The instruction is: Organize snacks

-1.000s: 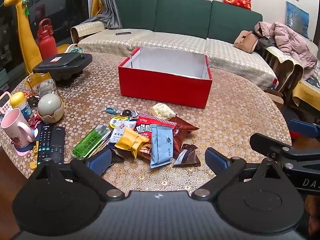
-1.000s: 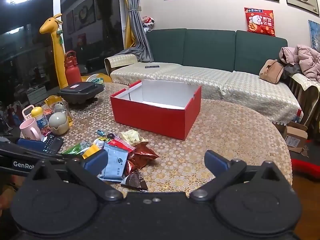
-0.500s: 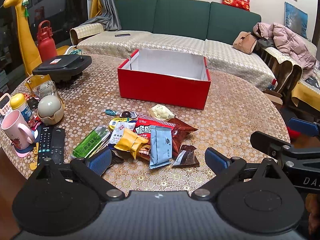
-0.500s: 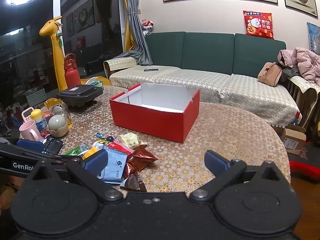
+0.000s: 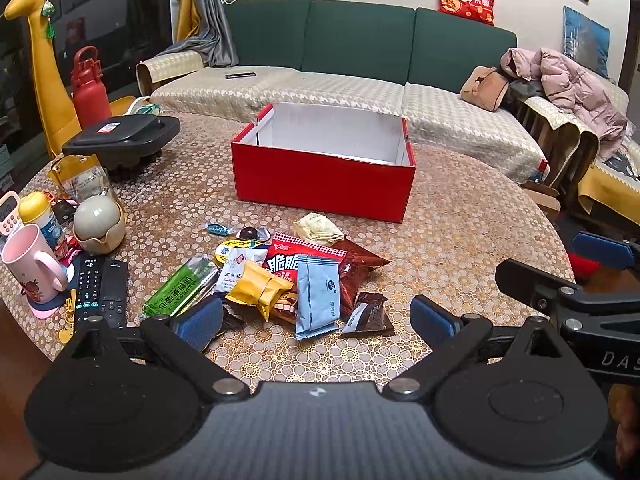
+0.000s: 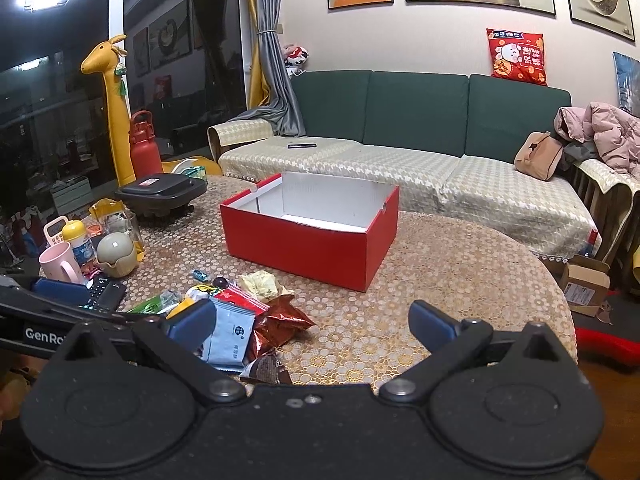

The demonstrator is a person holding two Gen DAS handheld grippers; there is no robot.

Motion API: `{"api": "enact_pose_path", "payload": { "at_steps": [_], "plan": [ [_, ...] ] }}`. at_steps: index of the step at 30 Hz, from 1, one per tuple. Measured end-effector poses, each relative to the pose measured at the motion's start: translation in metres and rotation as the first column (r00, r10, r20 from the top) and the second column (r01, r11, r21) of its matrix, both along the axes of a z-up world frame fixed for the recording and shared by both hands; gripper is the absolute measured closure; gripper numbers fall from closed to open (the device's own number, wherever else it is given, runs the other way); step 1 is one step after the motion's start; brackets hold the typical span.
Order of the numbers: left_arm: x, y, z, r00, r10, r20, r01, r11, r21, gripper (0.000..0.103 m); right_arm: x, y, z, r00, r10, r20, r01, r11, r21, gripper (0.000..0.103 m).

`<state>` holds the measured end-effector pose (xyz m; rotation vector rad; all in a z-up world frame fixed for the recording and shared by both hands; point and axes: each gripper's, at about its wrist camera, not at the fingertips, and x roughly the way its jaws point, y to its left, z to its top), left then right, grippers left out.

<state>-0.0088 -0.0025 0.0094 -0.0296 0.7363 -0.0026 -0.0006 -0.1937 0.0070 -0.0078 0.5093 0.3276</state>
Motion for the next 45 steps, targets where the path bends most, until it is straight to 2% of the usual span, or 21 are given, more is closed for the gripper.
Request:
{"api": "enact_pose_path", "payload": {
  "at_steps": [19, 31, 39, 45],
  "plan": [
    [-0.004, 0.002, 0.004, 1.000, -0.016, 0.025, 0.016, 0.999, -0.030, 0.002, -0.008, 0.001, 0.007, 1.000, -0.002, 0.030, 0.003, 1.000, -0.021, 0.001],
    [0.008, 0.016, -0.012, 1.000, 0.001, -0.014, -0.002, 0.998, -0.064, 0.003, 0.001, 0.010, -0.002, 1.000, 0.031, 0.004, -0.031, 0.998, -0.055, 0.003],
    [0.023, 0.029, -0.031, 0.999, 0.005, -0.053, -0.008, 0.998, -0.070, 0.003, 0.024, 0.030, -0.027, 0.985, 0.150, -0.081, -0.159, 0.980, -0.120, 0.005],
    [0.036, 0.038, -0.044, 0.997, 0.020, -0.078, -0.026, 0.997, -0.076, 0.003, 0.053, 0.048, -0.065, 0.948, 0.246, -0.204, -0.279, 0.948, -0.156, 0.011]
  ]
}}
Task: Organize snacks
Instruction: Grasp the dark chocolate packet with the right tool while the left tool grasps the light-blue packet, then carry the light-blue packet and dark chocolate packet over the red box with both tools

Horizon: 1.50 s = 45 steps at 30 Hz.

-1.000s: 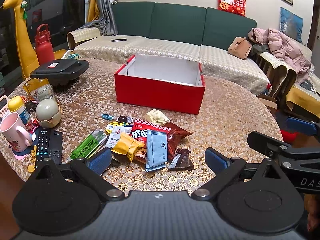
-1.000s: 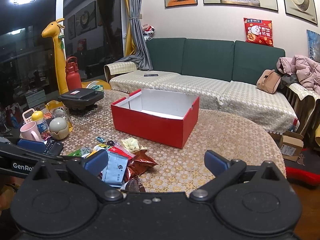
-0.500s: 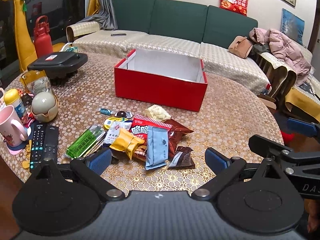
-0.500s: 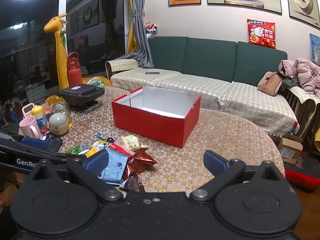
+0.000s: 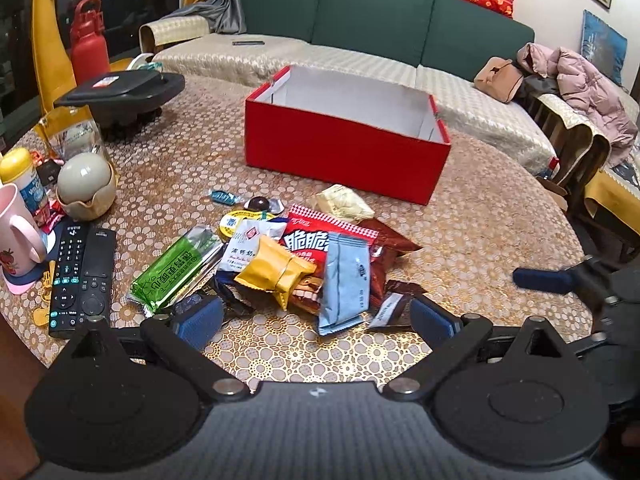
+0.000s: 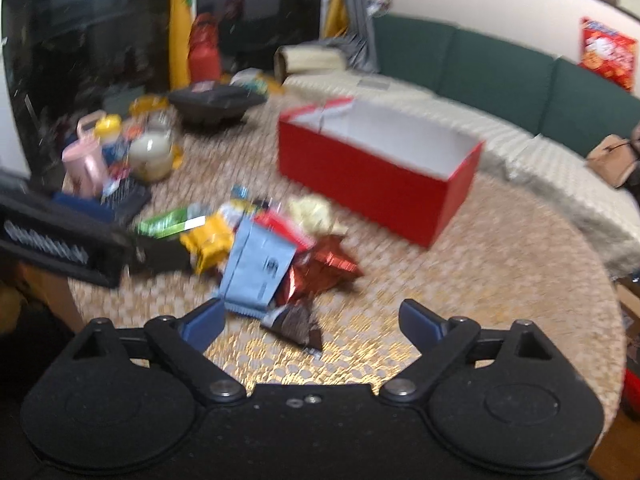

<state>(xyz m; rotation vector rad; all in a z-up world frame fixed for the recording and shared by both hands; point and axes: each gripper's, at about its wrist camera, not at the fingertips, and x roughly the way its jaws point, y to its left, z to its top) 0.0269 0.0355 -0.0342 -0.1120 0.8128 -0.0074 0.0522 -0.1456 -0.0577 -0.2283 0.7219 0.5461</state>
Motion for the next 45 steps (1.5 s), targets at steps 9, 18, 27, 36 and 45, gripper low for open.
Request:
{"api": "enact_pose_path", "payload": {
  "at_steps": [9, 18, 27, 36, 45],
  "plan": [
    [0.018, 0.006, -0.020, 0.999, 0.006, -0.054, -0.006, 1.000, 0.005, 0.003, 0.047, 0.013, -0.046, 0.990, 0.028, -0.136, -0.031, 0.999, -0.017, 0.025],
    [0.030, 0.007, -0.029, 0.997, -0.005, -0.078, 0.005, 1.000, -0.003, 0.003, 0.069, 0.023, -0.061, 0.985, 0.035, -0.171, -0.036, 0.999, -0.006, 0.037],
    [0.042, 0.000, -0.031, 0.996, -0.042, -0.078, 0.042, 0.999, -0.007, 0.004, 0.078, 0.018, -0.063, 0.969, 0.062, -0.241, -0.048, 0.997, 0.064, 0.062],
    [0.065, -0.024, -0.039, 0.992, -0.090, -0.086, 0.093, 0.995, 0.027, 0.009, 0.080, -0.003, -0.058, 0.965, 0.015, -0.262, 0.013, 0.994, 0.105, 0.069],
    [0.084, -0.053, -0.058, 0.986, -0.072, -0.148, 0.097, 0.981, 0.166, 0.014, 0.075, -0.028, -0.053, 0.970, -0.029, -0.241, 0.047, 0.996, 0.071, 0.070]
  ]
}}
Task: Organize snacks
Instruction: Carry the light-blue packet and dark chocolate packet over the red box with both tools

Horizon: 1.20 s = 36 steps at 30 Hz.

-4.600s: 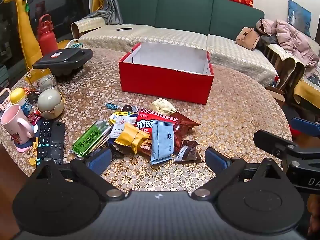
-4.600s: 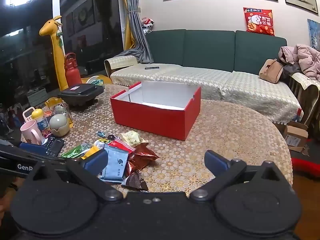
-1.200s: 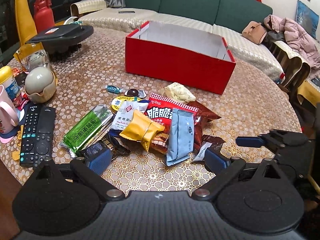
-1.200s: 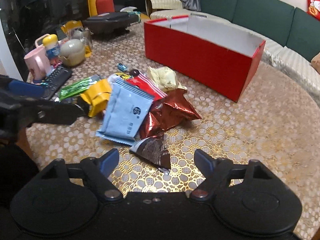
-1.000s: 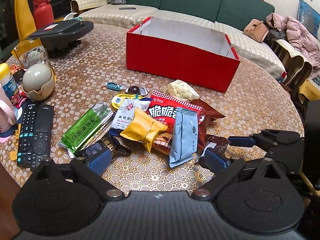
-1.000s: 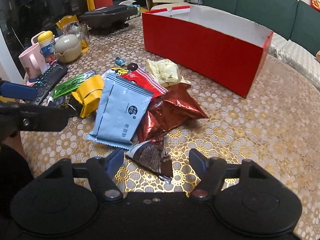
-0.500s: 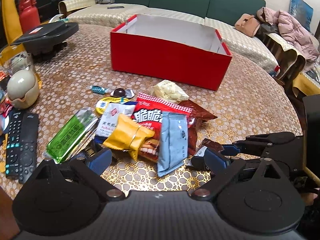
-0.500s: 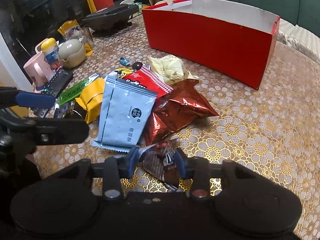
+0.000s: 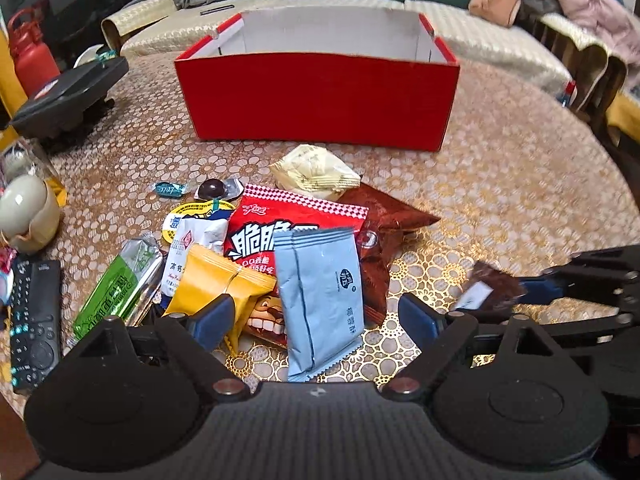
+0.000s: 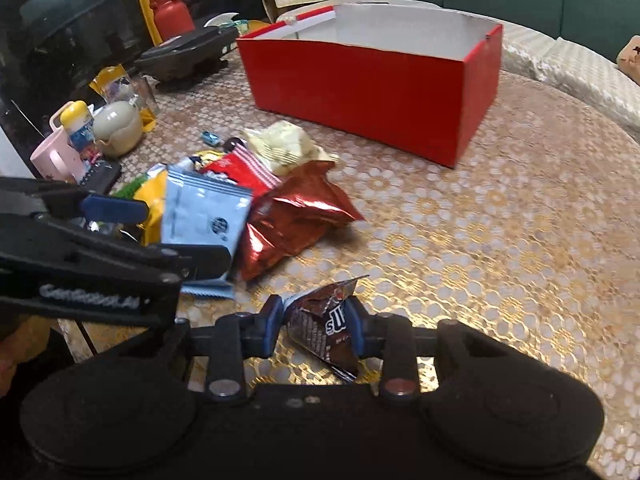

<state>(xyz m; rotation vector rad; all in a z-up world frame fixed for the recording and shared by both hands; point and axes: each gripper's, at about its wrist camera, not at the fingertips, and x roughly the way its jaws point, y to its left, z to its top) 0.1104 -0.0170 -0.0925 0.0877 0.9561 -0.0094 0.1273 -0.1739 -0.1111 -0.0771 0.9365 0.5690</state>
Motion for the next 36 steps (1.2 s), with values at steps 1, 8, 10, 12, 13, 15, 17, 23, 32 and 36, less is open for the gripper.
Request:
{"api": "enact_pose_path", "payload": {
  "at_steps": [1, 8, 10, 12, 13, 15, 17, 23, 32, 36],
  "plan": [
    [0.000, -0.002, -0.001, 1.000, 0.002, -0.001, -0.002, 1.000, 0.017, 0.016, -0.001, -0.003, 0.000, 1.000, -0.005, 0.004, 0.005, 1.000, -0.007, 0.070],
    [0.001, -0.034, -0.016, 0.999, -0.035, 0.000, 0.035, 0.978, 0.207, 0.019, -0.001, -0.031, 0.009, 0.997, -0.067, 0.024, 0.066, 0.997, 0.029, 0.070],
    [0.000, -0.046, -0.022, 0.998, -0.056, -0.010, 0.056, 0.962, 0.268, 0.026, -0.001, -0.036, 0.010, 0.997, -0.078, 0.026, 0.077, 0.996, 0.035, 0.070],
    [0.001, -0.050, -0.029, 0.998, -0.052, -0.036, 0.061, 0.955, 0.291, 0.035, -0.001, -0.040, 0.010, 0.996, -0.087, 0.025, 0.086, 0.996, 0.040, 0.070],
    [0.002, -0.050, -0.030, 0.998, -0.041, -0.037, 0.050, 0.952, 0.302, 0.038, -0.001, -0.042, 0.011, 0.996, -0.091, 0.025, 0.090, 0.995, 0.043, 0.070],
    [0.003, -0.046, -0.030, 0.999, -0.024, -0.033, 0.033, 0.954, 0.298, 0.042, -0.001, -0.044, 0.012, 0.995, -0.098, 0.026, 0.096, 0.994, 0.048, 0.070],
    [0.004, -0.043, -0.030, 1.000, -0.009, -0.029, 0.017, 0.954, 0.300, 0.050, -0.002, -0.046, 0.012, 0.994, -0.102, 0.027, 0.101, 0.994, 0.053, 0.070],
    [0.003, -0.031, -0.025, 1.000, 0.015, 0.001, -0.015, 0.970, 0.241, 0.060, -0.005, -0.047, 0.017, 0.993, -0.111, 0.042, 0.109, 0.993, 0.053, 0.070],
    [-0.010, -0.007, -0.005, 0.997, 0.058, 0.048, -0.061, 0.995, 0.075, 0.062, -0.015, -0.044, 0.032, 0.991, -0.109, 0.080, 0.105, 0.993, 0.050, 0.070],
    [-0.017, 0.005, 0.008, 0.994, 0.086, 0.071, -0.087, 0.996, 0.014, 0.062, -0.020, -0.042, 0.041, 0.989, -0.109, 0.102, 0.104, 0.993, 0.049, 0.070]
  ]
}}
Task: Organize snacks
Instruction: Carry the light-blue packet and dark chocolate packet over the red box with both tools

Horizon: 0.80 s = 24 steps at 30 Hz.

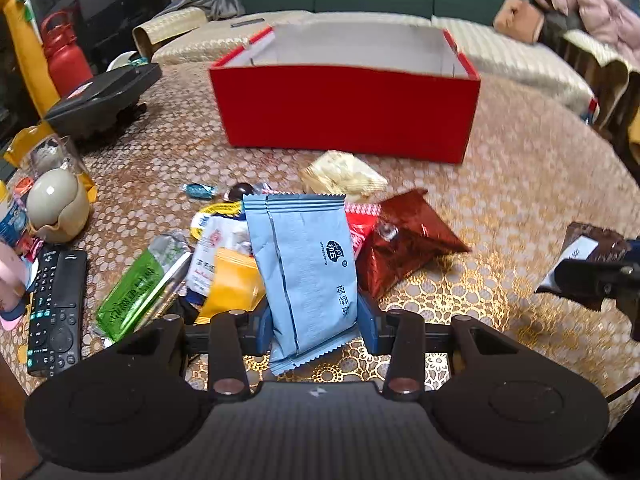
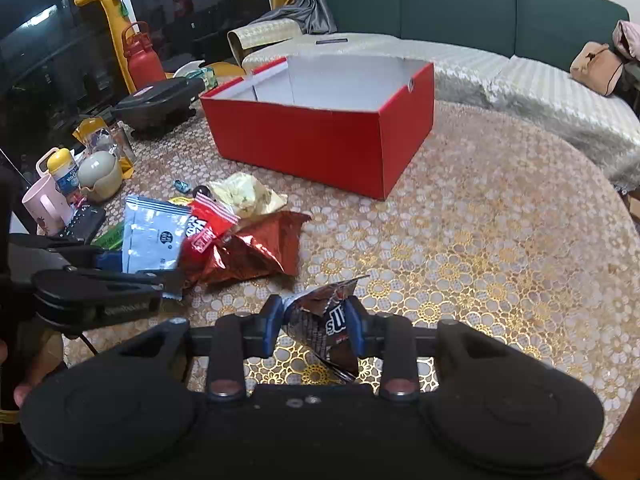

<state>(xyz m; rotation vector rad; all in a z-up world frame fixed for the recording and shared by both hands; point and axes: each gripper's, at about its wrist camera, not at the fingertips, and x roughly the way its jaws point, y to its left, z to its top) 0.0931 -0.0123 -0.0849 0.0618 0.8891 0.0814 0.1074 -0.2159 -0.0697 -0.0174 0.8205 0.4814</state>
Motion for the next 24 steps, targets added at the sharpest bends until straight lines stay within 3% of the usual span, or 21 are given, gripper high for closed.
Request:
{"api": "enact_pose_path", "payload": {
  "at_steps": [13, 24],
  "plan": [
    [-0.003, 0.014, 0.059, 0.995, -0.013, 0.099, 0.020, 0.997, -0.069, 0.062, 0.004, 0.014, 0.046, 0.994, 0.028, 0.103, -0.028, 1.000, -0.005, 0.070],
    [0.069, 0.016, 0.108, 0.984, -0.063, 0.167, 0.074, 0.995, -0.061, 0.062, 0.075, 0.026, 0.087, 0.983, 0.027, 0.180, -0.025, 1.000, -0.010, 0.070]
  ]
}}
